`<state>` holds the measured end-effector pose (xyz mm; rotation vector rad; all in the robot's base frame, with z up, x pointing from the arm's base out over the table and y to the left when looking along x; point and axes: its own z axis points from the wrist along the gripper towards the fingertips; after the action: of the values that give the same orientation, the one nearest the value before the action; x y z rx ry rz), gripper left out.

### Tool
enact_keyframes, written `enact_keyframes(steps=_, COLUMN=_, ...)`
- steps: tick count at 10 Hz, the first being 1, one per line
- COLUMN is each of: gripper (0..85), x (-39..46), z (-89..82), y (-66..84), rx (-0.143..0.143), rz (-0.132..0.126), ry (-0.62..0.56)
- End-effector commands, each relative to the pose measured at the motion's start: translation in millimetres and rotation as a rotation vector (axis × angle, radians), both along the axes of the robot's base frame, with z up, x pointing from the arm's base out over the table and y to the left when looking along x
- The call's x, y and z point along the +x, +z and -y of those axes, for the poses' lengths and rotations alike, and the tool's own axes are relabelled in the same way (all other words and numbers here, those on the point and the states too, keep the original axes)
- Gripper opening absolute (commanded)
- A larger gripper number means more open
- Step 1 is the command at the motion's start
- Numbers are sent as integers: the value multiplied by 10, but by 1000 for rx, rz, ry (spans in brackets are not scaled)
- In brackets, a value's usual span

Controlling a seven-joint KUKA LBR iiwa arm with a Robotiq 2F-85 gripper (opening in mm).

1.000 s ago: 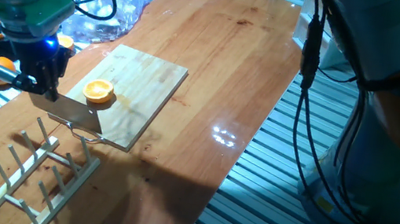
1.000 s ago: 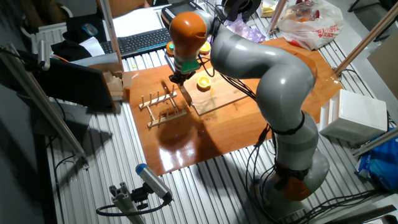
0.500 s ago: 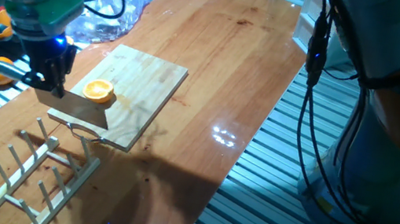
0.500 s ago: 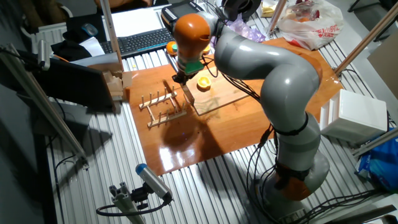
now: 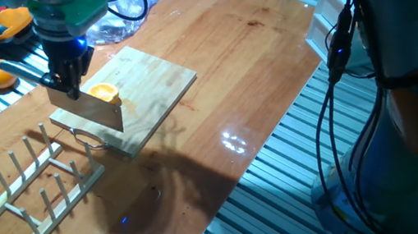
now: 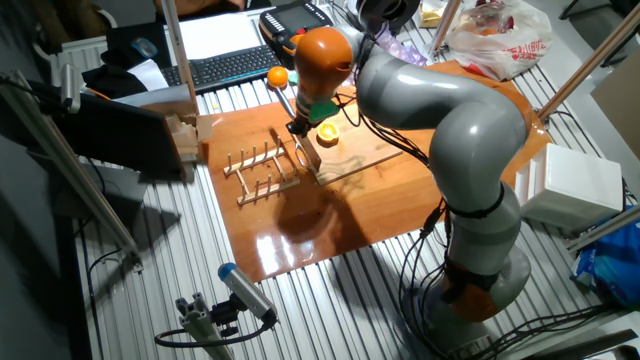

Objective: Chop the orange

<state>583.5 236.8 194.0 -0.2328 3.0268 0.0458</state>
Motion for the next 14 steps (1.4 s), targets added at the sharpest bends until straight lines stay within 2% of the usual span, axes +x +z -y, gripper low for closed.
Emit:
enact_keyframes(steps=1, gripper=0, x=7, z=16, y=-15, rx=2, rz=0, ry=3)
enact_keyframes(steps=3, gripper=0, x=30, z=66, y=-65, rx=11, rz=8, ry=13)
enact_keyframes(steps=6, gripper=0, x=91, z=49, y=-105, rx=8, rz=20, ry=24)
enact_keyframes(steps=14, gripper=0, x=103, z=27, y=-110, rx=6, rz=16, ry=50)
